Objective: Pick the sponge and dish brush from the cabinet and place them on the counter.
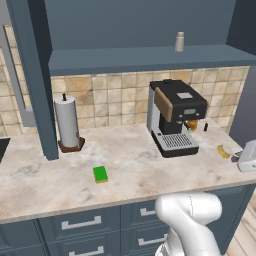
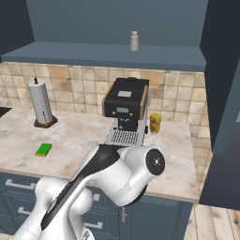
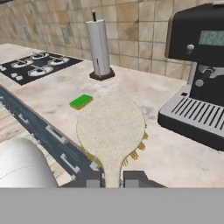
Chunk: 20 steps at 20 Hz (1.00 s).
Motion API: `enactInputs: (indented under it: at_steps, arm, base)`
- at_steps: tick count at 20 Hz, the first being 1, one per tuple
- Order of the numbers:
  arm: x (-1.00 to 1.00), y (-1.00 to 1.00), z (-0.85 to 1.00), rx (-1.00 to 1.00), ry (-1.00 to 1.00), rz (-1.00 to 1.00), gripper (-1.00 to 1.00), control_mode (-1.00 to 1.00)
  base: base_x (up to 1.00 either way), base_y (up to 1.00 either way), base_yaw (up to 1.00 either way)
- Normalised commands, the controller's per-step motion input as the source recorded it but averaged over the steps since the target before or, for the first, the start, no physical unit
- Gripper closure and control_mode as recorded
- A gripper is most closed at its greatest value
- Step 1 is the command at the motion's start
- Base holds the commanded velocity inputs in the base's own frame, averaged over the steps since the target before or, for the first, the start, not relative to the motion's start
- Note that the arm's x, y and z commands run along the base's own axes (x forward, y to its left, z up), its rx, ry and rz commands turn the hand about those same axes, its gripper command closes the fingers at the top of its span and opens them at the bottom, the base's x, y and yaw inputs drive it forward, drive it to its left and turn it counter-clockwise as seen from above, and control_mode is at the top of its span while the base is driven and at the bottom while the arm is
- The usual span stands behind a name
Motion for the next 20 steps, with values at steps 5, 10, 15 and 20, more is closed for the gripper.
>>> enactInputs:
  at_steps: [5, 10, 15, 20]
  arm:
    - [0.28, 0.08, -0.36, -0.02, -0.12, -0.01, 1.0, -1.0]
    - [0.24, 0.0, -0.43, 0.0, -0.12, -0.01, 1.0, -1.0]
    - [0.27, 0.0, -0.23, -0.01, -0.01, 0.0, 1.0, -1.0]
    - [0.3, 0.0, -0.2, -0.01, 0.0, 0.0, 1.0, -1.0]
  base:
    - [0.0, 0.0, 0.0]
    - [0.0, 0.0, 0.0]
    - [0.0, 0.0, 0.0]
    - [0.0, 0.0, 0.0]
